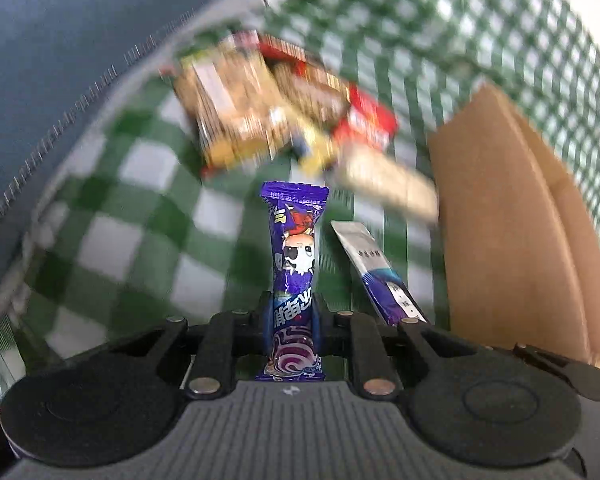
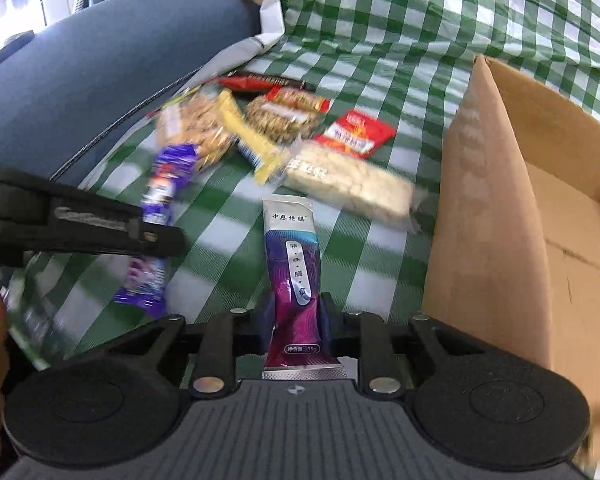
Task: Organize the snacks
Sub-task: 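Carry both snacks over the box and open both tools to drop them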
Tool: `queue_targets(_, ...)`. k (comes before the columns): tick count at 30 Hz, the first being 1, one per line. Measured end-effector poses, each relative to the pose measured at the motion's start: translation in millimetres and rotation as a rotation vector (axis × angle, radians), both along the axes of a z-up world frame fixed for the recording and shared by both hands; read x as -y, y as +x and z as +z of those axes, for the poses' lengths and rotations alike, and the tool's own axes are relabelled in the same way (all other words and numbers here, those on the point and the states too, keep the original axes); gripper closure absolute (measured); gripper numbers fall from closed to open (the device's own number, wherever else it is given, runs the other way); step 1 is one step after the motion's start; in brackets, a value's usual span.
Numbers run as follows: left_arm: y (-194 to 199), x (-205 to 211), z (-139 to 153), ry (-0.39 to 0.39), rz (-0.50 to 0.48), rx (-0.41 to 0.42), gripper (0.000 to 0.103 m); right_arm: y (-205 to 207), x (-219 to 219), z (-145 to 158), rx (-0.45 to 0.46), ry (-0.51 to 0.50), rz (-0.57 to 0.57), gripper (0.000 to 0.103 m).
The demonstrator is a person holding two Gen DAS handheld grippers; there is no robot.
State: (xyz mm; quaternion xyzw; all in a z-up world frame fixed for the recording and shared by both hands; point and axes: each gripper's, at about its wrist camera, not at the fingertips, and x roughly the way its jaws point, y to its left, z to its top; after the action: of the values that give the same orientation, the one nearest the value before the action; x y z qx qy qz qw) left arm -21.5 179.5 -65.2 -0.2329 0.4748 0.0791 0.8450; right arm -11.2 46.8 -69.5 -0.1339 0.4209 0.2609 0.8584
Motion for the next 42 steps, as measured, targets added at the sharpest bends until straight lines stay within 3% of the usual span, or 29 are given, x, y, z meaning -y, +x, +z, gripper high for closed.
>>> queue_targets(2, 1, 7, -4, 0.023, -0.022, -0.04, 0.083, -9, 5, -5, -0.033, -0.004, -0.003, 0.078)
queue_targets(12, 6, 20, -2, 0.092, -0.034, -0.069, 0.081, -1, 5, -19, -0.086, -0.01, 0.0, 0.069)
queue_targets(16, 12, 19, 1, 0.129, -0.044, -0.078, 0.083, 1, 1, -22, -0.066, -0.02, 0.002, 0.071)
queue_targets(20, 11, 20, 15, 0.161, -0.021, -0.035, 0.087, -1, 2, -15, -0.018, -0.011, -0.005, 0.078)
queue_targets(28, -1, 17, 61, 0.174, 0.079, 0.111, 0.087, -9, 17, 20, 0.097, 0.109, -0.017, 0.079)
queue_targets(34, -7, 32, 98, 0.204, 0.111, 0.237, 0.087, -11, 42, 63, 0.204, 0.232, -0.038, 0.079)
queue_targets(39, -3, 55, 115, 0.177, 0.059, 0.312, 0.087, 6, 89, 114, 0.273, 0.34, -0.099, 0.079)
queue_targets(42, 2, 77, 119, 0.208, -0.004, 0.341, 0.087, 18, 124, 139, 0.327, 0.364, -0.138, 0.079)
